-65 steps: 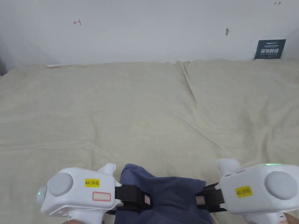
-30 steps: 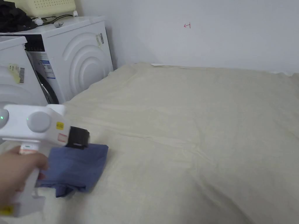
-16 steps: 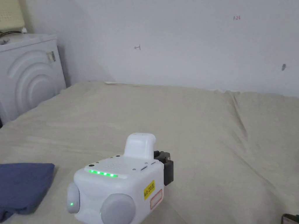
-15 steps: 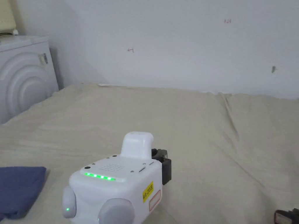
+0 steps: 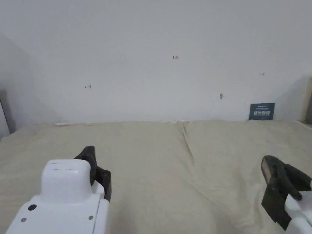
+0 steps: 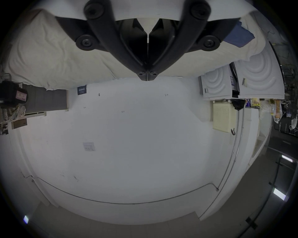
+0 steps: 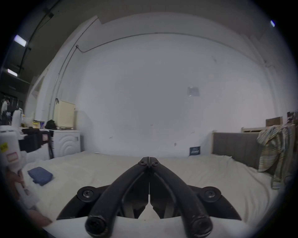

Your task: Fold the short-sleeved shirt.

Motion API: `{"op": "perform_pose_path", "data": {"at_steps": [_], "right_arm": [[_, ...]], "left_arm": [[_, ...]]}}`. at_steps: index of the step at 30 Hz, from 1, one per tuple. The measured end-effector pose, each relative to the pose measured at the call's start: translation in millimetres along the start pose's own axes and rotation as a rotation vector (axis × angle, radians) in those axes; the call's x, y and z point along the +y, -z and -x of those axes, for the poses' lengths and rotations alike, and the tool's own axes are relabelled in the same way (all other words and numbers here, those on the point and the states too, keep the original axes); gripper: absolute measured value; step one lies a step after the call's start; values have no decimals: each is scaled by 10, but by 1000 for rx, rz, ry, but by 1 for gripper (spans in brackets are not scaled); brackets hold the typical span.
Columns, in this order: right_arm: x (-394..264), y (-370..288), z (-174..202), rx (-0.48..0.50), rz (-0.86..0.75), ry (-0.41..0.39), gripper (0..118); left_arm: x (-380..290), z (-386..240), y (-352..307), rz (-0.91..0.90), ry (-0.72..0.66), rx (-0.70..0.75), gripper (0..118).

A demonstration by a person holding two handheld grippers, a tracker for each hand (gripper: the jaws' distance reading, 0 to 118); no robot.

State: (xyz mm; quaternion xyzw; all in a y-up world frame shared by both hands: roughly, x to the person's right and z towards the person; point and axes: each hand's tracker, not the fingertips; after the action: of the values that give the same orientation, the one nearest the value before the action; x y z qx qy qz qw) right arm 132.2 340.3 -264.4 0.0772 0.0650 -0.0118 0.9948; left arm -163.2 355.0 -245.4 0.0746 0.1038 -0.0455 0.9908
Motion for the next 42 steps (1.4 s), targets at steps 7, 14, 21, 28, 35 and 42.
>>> {"op": "perform_pose_path", "data": {"at_steps": [7, 14, 21, 28, 35, 42], "right_arm": [[-287, -23, -44, -94, -1, -103, 0], [-234, -16, -115, -111, 27, -52, 98], [-182, -65, -106, -116, -3, -75, 101], [-217, -69, -83, -81, 13, -72, 101], [-294, -11, -43, -63, 73, -79, 101], [-404, -5, 7, -57, 118, -129, 101]], "left_arm": [[-116, -17, -148, -31, -9, 55, 0], [-138, 70, -107, -30, -72, -9, 62], [-127, 71, -21, -5, -21, 37, 118], [-80, 106, -91, 0, -28, -83, 118], [-122, -28, -100, 64, -43, 36, 118], [-112, -92, -130, 45, -28, -101, 118]]}}
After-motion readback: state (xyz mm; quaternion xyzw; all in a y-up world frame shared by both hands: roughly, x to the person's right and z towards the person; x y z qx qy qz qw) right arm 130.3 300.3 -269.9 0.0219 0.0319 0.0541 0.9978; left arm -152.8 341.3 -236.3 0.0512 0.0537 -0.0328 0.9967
